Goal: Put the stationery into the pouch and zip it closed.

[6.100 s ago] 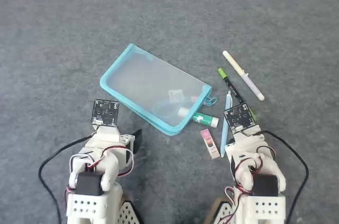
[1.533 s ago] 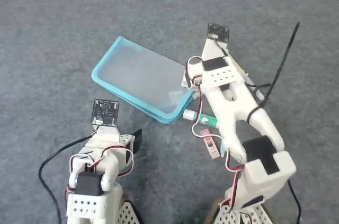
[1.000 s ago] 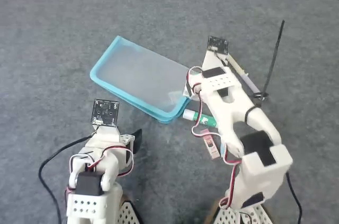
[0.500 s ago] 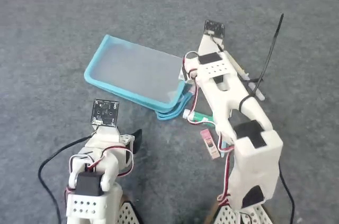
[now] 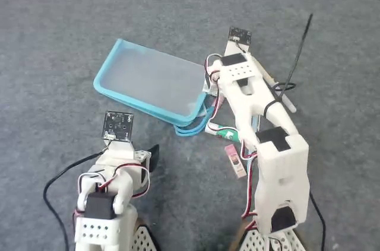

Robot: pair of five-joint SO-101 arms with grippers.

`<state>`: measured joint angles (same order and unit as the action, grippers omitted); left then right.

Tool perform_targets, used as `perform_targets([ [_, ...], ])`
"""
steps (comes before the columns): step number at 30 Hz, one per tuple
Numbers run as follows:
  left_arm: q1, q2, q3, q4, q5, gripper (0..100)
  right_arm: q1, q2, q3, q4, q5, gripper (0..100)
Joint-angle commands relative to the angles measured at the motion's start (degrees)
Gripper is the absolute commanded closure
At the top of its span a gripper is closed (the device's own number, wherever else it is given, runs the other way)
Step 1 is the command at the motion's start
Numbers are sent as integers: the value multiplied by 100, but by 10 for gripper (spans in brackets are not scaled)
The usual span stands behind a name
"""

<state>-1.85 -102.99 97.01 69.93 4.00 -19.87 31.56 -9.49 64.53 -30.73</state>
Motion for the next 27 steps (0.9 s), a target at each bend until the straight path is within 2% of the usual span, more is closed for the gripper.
perform_targets([
  [1, 35, -79, -40, 44, 62, 771, 224, -136, -484, 462, 466, 931],
  [4, 35, -79, -40, 44, 62, 771, 338, -242, -756, 822, 1090, 996],
  [9, 35, -79, -40, 44, 62, 771, 418, -734, -1407, 1508, 2971, 991],
  [11, 35, -79, -40, 44, 62, 771, 382, -945, -1635, 1859, 3393, 991],
  [14, 35, -79, -40, 44, 62, 771, 444, -1332, -2040, 2281, 3675, 991],
  [19, 35, -79, -40, 44, 62, 771, 1015, -1921, -3402, 2659, 4396, 993],
  [23, 35, -79, -40, 44, 62, 771, 1473, -1807, -4633, 2976, 4765, 993],
  [27, 35, -79, -40, 44, 62, 771, 1745, -1499, -5741, 2791, 4905, 993],
])
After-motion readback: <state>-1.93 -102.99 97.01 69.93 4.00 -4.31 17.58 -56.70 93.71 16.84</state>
